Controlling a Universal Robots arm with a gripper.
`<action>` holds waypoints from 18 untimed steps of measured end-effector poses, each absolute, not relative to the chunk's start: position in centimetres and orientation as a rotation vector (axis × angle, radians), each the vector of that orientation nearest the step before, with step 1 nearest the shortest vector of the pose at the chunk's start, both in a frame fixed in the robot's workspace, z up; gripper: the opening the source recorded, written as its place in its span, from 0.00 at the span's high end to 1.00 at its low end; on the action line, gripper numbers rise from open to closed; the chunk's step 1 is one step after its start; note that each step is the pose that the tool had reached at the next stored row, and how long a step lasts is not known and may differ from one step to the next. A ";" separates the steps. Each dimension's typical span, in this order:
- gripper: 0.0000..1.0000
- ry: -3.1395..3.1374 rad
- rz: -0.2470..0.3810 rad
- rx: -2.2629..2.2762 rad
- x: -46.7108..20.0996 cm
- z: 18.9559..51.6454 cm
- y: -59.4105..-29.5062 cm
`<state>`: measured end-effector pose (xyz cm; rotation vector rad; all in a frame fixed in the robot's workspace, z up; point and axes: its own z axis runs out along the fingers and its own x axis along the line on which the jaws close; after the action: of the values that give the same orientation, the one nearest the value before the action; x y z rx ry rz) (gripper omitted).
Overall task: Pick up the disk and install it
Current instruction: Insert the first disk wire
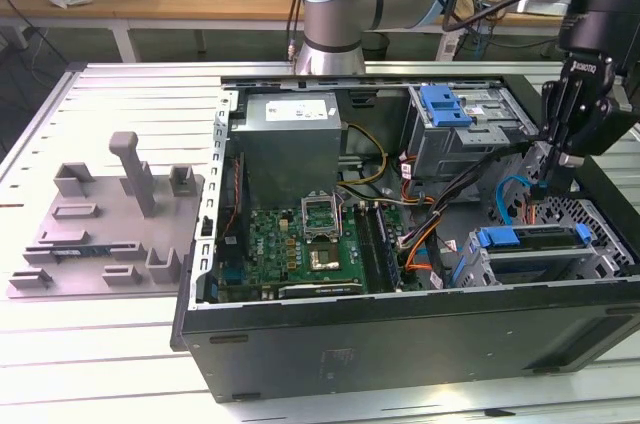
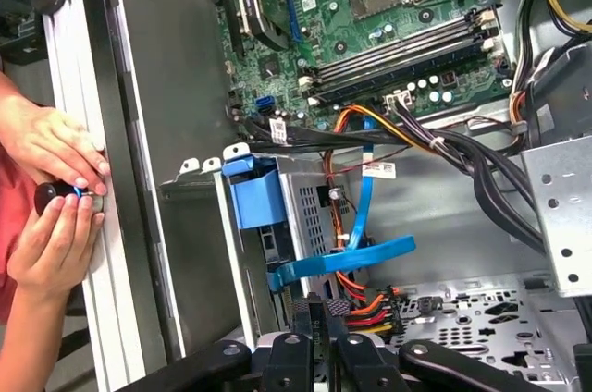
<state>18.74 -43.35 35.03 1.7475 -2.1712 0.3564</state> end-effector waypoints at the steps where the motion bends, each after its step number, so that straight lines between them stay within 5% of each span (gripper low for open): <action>1: 0.84 -2.170 0.354 1.754 18.7 35.0 -43.5; 18: 0.84 -2.156 0.315 1.848 18.1 35.1 -45.3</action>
<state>18.12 -45.30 35.11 1.8480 -2.1563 0.3155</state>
